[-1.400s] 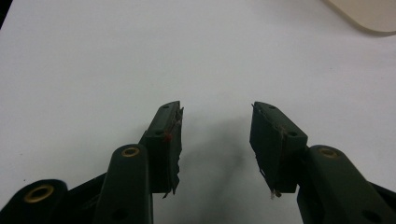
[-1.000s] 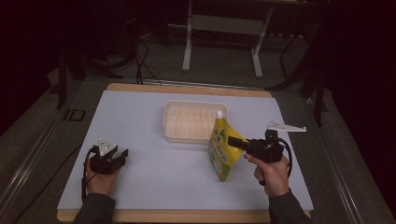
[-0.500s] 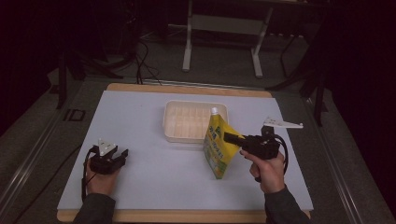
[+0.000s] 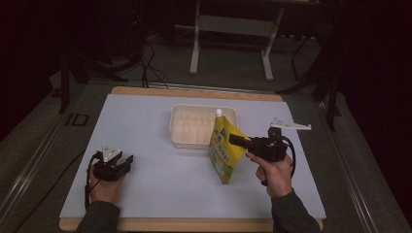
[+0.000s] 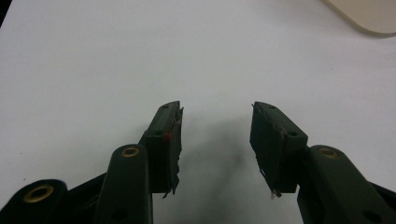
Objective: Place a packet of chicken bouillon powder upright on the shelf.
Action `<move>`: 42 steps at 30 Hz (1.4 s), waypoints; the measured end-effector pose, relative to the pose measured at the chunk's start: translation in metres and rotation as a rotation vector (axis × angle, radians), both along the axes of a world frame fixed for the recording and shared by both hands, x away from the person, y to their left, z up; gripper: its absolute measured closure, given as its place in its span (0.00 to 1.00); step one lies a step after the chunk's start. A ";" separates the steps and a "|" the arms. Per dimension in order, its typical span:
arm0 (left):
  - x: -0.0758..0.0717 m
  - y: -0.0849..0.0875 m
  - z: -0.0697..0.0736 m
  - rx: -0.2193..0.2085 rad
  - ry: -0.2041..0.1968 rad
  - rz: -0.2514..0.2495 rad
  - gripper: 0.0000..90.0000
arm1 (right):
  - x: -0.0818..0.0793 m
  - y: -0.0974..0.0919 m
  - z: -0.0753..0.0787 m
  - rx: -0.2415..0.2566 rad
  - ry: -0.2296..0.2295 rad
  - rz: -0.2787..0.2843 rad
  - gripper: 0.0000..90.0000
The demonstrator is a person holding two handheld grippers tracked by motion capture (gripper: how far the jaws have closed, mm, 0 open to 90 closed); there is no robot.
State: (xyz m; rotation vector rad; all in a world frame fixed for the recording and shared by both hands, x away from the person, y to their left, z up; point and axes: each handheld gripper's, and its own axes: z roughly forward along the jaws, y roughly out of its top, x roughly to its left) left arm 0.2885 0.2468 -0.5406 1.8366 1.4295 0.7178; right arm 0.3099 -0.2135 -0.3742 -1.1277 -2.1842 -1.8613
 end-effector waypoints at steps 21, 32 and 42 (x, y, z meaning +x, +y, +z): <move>0.000 0.000 0.000 -0.003 0.003 0.001 0.59 | 0.011 0.018 0.012 0.049 -0.024 -0.011 1.00; 0.000 0.001 0.000 -0.004 0.003 0.001 0.59 | 0.023 0.025 0.016 0.065 -0.038 -0.040 1.00; 0.000 0.001 0.000 -0.005 0.002 0.001 0.59 | 0.033 0.037 0.021 0.046 -0.054 -0.062 1.00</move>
